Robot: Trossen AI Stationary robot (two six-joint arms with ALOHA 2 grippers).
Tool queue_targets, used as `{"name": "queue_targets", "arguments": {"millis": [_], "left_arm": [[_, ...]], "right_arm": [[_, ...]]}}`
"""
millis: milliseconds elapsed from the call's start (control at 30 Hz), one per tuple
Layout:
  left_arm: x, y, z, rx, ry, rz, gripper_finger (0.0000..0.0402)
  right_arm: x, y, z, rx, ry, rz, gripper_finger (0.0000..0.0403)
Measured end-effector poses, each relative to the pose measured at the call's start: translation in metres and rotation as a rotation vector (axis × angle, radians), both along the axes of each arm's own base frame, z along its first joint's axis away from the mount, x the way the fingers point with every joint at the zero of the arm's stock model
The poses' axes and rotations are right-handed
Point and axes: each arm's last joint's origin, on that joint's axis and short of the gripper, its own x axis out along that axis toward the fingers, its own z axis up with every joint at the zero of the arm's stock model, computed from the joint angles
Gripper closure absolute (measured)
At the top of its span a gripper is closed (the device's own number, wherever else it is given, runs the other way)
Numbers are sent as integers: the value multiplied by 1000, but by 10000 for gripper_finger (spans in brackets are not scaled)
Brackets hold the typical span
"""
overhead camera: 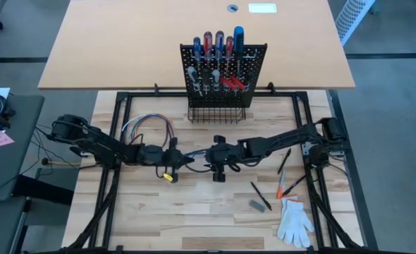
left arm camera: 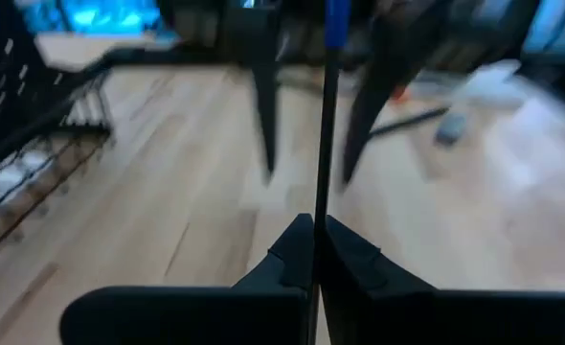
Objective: Hang tools onto peg board
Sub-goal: Hang the blue t handle screwdriver on the black peg board
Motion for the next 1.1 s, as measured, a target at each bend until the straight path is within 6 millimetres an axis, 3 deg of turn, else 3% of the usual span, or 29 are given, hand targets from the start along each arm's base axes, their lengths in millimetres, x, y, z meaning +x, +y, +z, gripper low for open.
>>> {"name": "queue_targets", "arguments": {"millis": [133,233,433,767,1100], "left_arm": [[-8,-1,3,-26,-116,-59,401],[-14,-1,10,-50,-232,-91,401],[-18,-2,20,-90,-356,-138,401],[-7,-19,28,-54,-385,-212,401],[-4,-23,32,-48,-390,-226,401]], "right_arm": [[-18,-4,-35,14,-47,-16,214],[-31,-4,-50,31,-217,-11,218],[-42,0,-38,53,-579,16,223],[-22,13,-14,24,-622,99,221],[12,30,-28,-8,-598,148,242]]}}
